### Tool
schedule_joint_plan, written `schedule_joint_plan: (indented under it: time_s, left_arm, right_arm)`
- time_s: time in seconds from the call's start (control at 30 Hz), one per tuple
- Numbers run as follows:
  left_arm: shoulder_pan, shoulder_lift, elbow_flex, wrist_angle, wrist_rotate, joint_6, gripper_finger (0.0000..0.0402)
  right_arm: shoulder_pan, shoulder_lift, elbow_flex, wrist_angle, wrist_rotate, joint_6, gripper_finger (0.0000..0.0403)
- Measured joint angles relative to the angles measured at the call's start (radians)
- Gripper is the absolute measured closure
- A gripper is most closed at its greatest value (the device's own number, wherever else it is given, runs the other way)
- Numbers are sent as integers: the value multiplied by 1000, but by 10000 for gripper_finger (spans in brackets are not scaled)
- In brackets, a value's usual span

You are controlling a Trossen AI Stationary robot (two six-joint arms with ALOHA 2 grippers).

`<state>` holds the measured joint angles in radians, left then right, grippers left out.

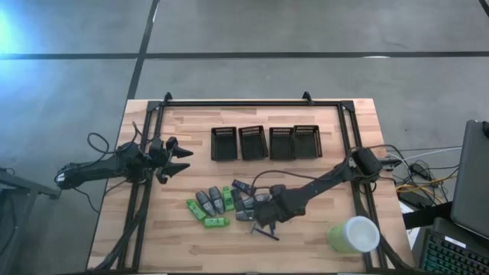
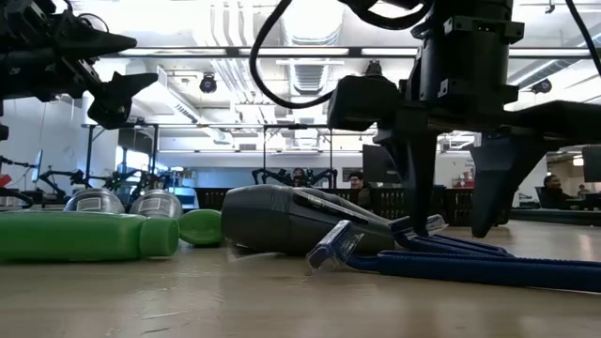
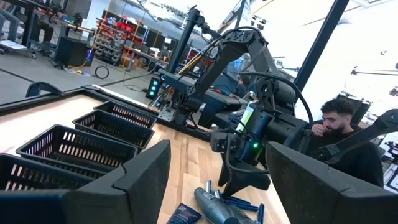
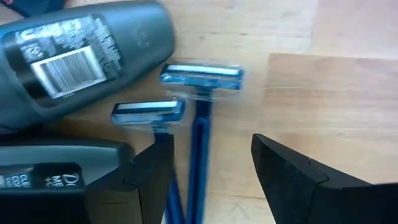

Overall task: Pick & Place Travel size toiletries
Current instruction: Put the razor into the right black basket

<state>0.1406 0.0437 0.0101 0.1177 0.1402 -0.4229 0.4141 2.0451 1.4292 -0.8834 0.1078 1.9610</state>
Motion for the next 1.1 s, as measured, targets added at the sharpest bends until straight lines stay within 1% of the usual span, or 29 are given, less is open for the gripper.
schedule_joint_plan:
  time_s: [0.2,0.37,0.5,0.87,1.0,1.1]
  left_arm:
    - [0,0,0,0,0,0,133]
    - [0,0,0,-1,0,0,133]
    - [0,0,0,-1,0,0,133]
    - [0,0,0,0,0,0,133]
    - [0,0,0,0,0,0,133]
    - [0,0,0,0,0,0,133]
  right_arm:
    - [0,32,3,3,-3,0,202]
    - [0,36,4,-3,-3,-19,222]
    - [1,38,3,-8,-3,-28,251]
    - [15,39,2,-7,1,-104,348]
    - [15,39,2,-7,-14,-137,372]
    - [15,39,2,-7,-22,-147,378]
